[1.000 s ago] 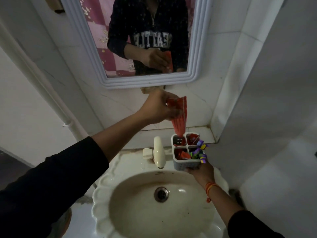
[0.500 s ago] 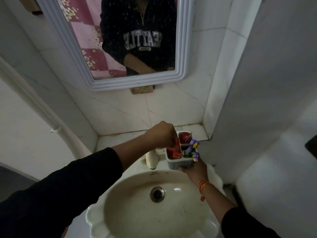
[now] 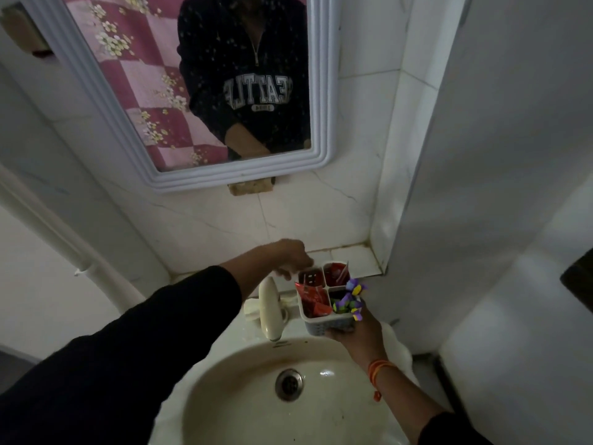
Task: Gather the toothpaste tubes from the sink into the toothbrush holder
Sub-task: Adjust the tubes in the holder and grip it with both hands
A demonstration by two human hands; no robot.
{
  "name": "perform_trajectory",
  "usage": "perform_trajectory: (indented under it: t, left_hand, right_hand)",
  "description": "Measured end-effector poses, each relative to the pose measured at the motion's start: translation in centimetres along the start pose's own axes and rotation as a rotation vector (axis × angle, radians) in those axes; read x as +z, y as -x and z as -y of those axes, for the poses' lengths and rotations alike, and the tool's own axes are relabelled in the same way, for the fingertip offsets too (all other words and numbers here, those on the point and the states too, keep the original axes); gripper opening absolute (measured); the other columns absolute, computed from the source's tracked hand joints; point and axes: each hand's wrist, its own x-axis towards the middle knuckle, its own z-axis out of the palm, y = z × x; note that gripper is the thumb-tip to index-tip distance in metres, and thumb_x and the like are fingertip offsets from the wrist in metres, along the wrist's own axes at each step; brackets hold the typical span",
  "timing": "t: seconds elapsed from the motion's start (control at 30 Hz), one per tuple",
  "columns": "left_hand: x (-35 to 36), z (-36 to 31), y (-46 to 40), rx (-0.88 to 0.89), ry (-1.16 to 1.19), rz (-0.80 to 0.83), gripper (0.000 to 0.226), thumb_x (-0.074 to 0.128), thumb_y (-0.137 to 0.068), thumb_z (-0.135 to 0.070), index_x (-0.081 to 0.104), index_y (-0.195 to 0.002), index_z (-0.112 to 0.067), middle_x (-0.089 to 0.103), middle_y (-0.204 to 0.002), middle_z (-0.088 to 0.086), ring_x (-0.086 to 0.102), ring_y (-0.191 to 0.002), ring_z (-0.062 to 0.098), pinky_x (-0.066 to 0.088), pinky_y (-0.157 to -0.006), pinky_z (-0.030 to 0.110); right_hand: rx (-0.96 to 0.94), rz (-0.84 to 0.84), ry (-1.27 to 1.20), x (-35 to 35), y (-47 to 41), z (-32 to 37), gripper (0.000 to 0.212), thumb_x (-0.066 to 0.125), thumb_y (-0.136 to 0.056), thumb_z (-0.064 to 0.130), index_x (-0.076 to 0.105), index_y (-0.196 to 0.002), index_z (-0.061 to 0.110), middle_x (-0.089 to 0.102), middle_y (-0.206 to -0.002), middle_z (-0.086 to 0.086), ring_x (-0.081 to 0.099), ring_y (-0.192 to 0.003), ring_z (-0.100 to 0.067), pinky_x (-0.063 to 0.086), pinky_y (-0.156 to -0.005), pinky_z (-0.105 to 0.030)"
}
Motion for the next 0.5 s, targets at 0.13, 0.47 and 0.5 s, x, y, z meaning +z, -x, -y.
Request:
perform_trajectory:
  t: [0.13,0.47,0.5]
  left_hand:
    - [1.2,-1.1,-1.2,-0.034,0.037,0.019,0.036,0.062,-0.097,-0.038,0.062,-0.088,-0.002,0.067,-0.074,0.010,0.068,-0.054,0.023,0.063,-0.057,0.033]
    - [-0.9,-4.2,-4.7,-0.024,0.599,-0.177,0.037,0.060,-0.093,-0.042,0.066,-0.090,-0.006,0.063,-0.063,0.009,0.060,-0.051,0.020,0.058,-0.065,0.034]
    - [-0.6,-4.4,-5.0,-0.031,0.663,-0.170,0.037,0.057,-0.094,-0.042,0.066,-0.095,-0.007,0.062,-0.065,0.009,0.060,-0.053,0.021,0.059,-0.070,0.039]
  right_hand:
    - [0.074,-0.041,-0.048,0.3,-0.5,-0.8,0.061,0.090,-0.057,0.010,0.063,-0.105,0.035,0.070,-0.096,0.021,0.067,-0.098,-0.004,0.057,-0.086,-0.026]
    - [0.138,-0.172,-0.009,-4.1,-7.6,1.7,0.062,0.088,-0.057,0.006,0.066,-0.115,0.012,0.071,-0.100,0.000,0.066,-0.097,-0.018,0.049,-0.080,-0.026]
    - [0.151,-0.173,0.002,-4.3,-8.2,1.5,0.064,0.087,-0.058,0.005,0.065,-0.117,0.012,0.072,-0.102,-0.003,0.065,-0.097,-0.019,0.048,-0.081,-0.026]
